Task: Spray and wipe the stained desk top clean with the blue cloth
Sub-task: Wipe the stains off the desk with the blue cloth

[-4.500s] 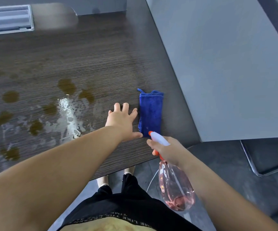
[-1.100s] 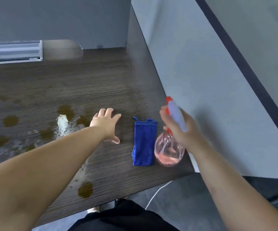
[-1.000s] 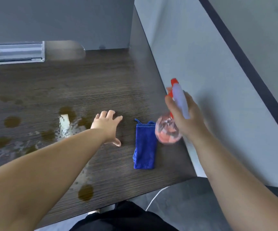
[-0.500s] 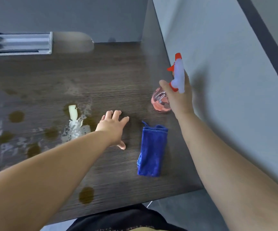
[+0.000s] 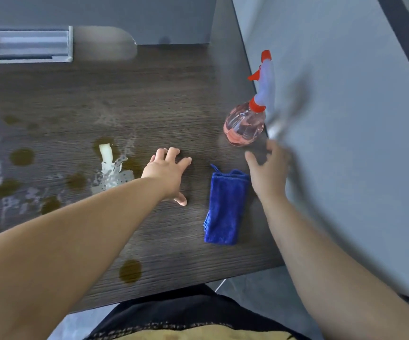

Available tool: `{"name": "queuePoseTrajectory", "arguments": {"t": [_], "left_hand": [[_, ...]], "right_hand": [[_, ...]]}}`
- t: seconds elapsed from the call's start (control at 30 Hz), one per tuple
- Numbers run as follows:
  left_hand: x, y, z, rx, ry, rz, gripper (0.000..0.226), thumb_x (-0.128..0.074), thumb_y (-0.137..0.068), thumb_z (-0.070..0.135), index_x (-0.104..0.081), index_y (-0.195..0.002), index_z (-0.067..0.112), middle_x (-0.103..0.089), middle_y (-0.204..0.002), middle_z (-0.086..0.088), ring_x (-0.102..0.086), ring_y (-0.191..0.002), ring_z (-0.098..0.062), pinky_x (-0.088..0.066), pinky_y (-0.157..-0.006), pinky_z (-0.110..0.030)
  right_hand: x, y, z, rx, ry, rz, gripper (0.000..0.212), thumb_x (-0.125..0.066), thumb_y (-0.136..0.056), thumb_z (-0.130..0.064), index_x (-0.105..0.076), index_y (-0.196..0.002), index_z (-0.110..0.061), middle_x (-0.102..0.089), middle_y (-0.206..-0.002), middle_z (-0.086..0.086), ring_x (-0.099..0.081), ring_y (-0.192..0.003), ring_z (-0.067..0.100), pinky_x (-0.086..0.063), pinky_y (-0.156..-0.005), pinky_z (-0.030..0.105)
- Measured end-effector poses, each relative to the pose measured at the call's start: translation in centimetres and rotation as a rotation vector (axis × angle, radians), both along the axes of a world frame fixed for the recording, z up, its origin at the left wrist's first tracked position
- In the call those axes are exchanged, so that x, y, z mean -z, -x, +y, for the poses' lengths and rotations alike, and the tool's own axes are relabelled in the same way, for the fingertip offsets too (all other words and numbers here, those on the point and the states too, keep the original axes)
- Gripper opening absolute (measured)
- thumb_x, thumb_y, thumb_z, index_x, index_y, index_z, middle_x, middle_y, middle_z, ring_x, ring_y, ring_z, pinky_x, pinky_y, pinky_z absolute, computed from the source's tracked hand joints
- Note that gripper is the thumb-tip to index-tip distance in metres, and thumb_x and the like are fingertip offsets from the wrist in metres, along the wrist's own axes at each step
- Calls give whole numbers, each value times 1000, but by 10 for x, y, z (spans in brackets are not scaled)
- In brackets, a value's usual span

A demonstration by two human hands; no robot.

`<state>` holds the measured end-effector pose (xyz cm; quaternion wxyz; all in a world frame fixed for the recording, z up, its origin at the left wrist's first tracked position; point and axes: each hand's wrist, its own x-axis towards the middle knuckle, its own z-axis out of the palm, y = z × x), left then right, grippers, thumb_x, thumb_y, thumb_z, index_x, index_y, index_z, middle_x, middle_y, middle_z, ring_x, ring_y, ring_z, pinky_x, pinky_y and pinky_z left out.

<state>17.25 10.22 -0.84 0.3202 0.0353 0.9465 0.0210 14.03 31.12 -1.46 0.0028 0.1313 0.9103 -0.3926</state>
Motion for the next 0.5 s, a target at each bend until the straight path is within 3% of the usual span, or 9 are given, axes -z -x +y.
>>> {"name": "queuePoseTrajectory", "arguments": {"t": [0.07,0.17,0.27,0.37,0.5], "left_hand": [[1,0,-1,-3,-13,13,112,-77,-62,58,-11,-149,32,-10,-151,-1,-10,-138,-27,-39,-101,-37],[0,-1,-2,-8,-29,23,112,-77,-61,58,-12,-148,33,-10,-151,0,-10,-138,-27,-41,-98,-37],[0,-2,-2,-8,-41,29,112,-77,-62,58,-11,-149,33,-9,-152,0,-9,-139,-27,-40,-99,-38],[3,-7,-5,-19,-71,41,106,-74,-68,57,-10,-149,32,-4,-154,-1,-2,-143,-26,-39,-101,-41],[0,-24,-13,-79,-183,144,83,-65,-80,52,-21,-147,29,-6,-153,-2,1,-143,-25,-38,-106,-43]], "right_hand": [[8,-41,7,46,-38,-130,53,-67,-83,-35,-51,-127,-11,-55,-121,5,-52,-112,23,-35,-86,25],[14,-76,6,-25,-58,-291,57,-70,-80,-40,-49,-127,-15,-59,-106,-2,-56,-99,17,-39,-76,26],[10,-76,-2,-90,11,-361,50,-72,-81,-27,-49,-123,-15,-61,-93,-4,-57,-85,14,-41,-71,25],[1,-72,-5,-76,95,-248,37,-69,-81,-14,-58,-116,-15,-61,-85,-7,-55,-79,12,-44,-76,25],[-28,-68,-1,-213,-145,143,28,-64,-77,-4,-67,-104,-13,-40,-67,-12,-41,-59,6,-30,-61,15]]}}
